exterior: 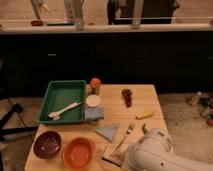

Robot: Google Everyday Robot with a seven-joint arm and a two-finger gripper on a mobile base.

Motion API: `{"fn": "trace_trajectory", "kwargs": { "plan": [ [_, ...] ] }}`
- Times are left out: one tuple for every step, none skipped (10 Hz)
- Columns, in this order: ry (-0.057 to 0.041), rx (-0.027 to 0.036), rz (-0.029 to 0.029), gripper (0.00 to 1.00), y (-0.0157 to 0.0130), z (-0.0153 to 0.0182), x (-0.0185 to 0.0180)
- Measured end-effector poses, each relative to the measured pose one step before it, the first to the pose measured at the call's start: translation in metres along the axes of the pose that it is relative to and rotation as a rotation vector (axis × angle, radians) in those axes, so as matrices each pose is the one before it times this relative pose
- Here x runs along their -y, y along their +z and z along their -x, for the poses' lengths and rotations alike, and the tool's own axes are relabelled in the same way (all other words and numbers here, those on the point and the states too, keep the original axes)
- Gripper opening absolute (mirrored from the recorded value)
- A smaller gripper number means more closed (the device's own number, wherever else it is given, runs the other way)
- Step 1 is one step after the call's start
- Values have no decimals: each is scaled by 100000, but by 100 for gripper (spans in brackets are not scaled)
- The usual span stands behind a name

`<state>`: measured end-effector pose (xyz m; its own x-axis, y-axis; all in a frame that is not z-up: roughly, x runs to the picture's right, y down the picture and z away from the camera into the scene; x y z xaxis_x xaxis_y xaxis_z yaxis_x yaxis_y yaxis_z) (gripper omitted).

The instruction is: Place eraser in red bowl

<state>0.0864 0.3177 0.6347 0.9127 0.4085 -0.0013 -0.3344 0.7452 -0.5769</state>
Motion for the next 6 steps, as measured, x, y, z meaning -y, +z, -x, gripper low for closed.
{"fn": "trace_trajectory", "kwargs": {
  "plan": [
    [86, -7, 59, 0, 19, -18, -3],
    [239, 154, -96, 0, 30, -60, 28],
    [77, 372, -922, 0, -53, 111, 213],
    [-1512, 545, -2135, 0, -290, 797, 896],
    [-1755, 532, -1219, 0, -244, 1141, 668],
    [-2447, 555, -1600, 0, -309, 1688, 622]
  ]
}}
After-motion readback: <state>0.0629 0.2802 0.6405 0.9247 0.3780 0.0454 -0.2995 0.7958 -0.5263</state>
